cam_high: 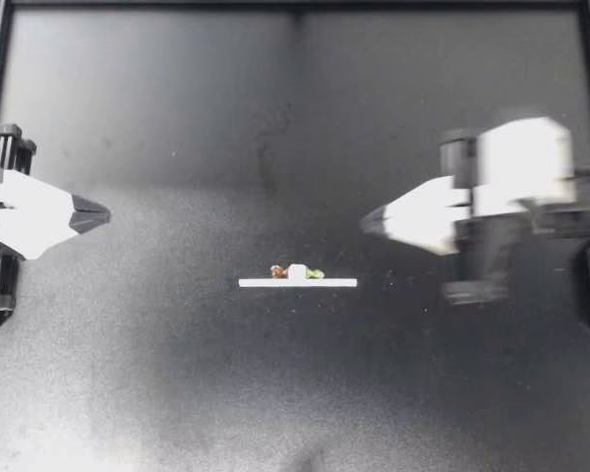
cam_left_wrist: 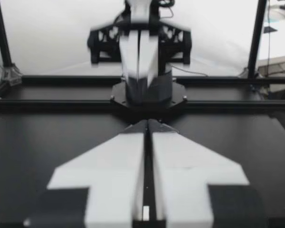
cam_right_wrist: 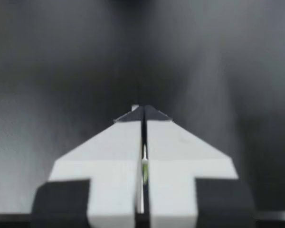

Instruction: Pick up the candy and unwrap it.

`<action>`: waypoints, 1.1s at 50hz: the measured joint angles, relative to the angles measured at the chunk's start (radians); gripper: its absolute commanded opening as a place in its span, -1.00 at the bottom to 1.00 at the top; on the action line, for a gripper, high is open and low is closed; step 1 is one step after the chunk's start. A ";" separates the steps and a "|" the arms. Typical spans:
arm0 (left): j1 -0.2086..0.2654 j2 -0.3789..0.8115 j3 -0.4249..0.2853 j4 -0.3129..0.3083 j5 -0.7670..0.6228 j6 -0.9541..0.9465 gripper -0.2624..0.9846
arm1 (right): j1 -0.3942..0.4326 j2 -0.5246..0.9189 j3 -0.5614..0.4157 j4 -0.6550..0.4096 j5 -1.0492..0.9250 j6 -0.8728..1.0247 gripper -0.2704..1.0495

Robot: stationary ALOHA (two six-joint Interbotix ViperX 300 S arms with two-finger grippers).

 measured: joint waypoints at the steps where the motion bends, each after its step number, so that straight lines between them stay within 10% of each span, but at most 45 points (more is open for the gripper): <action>1: 0.002 0.002 0.002 0.000 0.000 0.000 -0.76 | 0.000 0.018 -0.012 0.000 0.018 0.002 -0.48; 16: 0.002 0.002 0.003 0.000 0.000 0.000 -0.76 | -0.002 0.287 -0.164 0.000 0.210 0.002 0.13; 55: 0.002 0.003 0.025 0.000 0.000 0.002 -0.76 | -0.002 0.578 -0.305 0.000 0.305 0.009 0.13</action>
